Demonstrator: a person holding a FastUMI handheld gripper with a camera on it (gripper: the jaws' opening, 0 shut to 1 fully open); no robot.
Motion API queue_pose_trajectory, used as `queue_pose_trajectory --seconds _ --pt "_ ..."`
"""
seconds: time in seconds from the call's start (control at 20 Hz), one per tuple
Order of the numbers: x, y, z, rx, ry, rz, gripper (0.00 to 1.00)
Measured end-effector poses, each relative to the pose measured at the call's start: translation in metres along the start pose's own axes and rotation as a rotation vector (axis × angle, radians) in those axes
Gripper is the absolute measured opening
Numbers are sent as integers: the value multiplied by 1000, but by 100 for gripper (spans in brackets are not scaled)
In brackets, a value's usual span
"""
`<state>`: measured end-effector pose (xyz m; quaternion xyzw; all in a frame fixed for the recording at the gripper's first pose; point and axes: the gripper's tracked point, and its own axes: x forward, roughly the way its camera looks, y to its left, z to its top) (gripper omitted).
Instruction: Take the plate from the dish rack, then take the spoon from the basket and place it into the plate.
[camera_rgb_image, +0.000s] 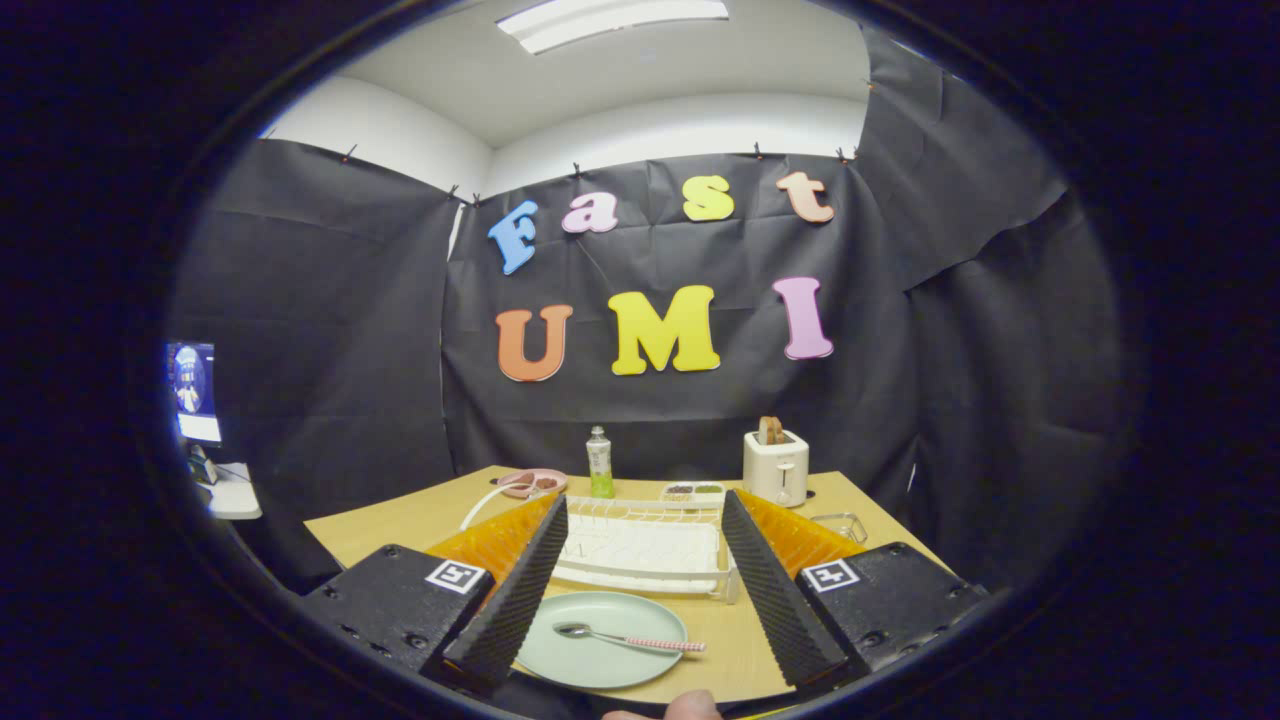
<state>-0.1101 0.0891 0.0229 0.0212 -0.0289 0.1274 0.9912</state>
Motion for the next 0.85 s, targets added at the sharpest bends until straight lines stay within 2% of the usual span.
queue_pose_trajectory --seconds 0.4,0.75,0.85 --pt "-36 1 8 12 -62 -147 100" --pt "-45 31 9 -7 -88 -179 100" --pt "-43 53 4 6 -79 -141 100"
